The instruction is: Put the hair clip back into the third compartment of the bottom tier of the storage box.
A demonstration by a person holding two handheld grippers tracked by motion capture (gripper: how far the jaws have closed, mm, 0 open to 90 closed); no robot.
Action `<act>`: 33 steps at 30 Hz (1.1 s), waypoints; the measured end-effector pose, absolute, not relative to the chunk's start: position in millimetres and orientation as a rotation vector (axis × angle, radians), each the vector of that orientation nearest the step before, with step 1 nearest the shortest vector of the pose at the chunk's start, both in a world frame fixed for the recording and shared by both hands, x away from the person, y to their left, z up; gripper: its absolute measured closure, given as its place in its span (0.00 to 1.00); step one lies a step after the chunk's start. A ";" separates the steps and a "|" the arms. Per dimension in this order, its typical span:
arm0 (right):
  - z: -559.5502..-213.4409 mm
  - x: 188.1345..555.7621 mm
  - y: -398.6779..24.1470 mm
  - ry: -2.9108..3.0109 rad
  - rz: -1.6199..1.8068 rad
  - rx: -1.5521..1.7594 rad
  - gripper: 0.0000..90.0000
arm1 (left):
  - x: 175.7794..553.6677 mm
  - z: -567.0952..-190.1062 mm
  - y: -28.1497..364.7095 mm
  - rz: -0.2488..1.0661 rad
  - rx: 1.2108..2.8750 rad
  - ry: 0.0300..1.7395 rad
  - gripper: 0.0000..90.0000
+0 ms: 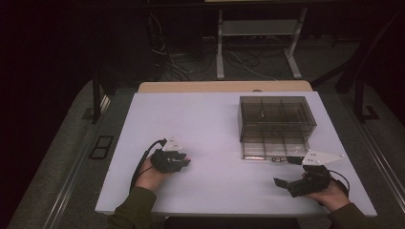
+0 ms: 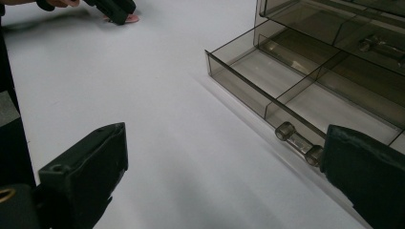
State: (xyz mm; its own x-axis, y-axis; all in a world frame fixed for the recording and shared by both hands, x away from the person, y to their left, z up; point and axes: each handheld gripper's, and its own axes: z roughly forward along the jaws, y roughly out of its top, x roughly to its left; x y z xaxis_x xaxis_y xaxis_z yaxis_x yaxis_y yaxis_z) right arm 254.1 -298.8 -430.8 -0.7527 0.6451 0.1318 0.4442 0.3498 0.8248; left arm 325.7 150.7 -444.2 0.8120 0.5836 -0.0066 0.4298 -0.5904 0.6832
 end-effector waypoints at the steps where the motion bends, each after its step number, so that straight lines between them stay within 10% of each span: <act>1: -430.9 254.1 -298.8 2.395 1.358 0.984 0.02 | 325.6 -444.0 150.7 0.284 2.289 0.745 0.75; 33: -432.9 256.7 -294.6 2.352 1.384 0.992 0.02 | 320.7 -430.6 149.2 0.225 2.205 0.724 0.75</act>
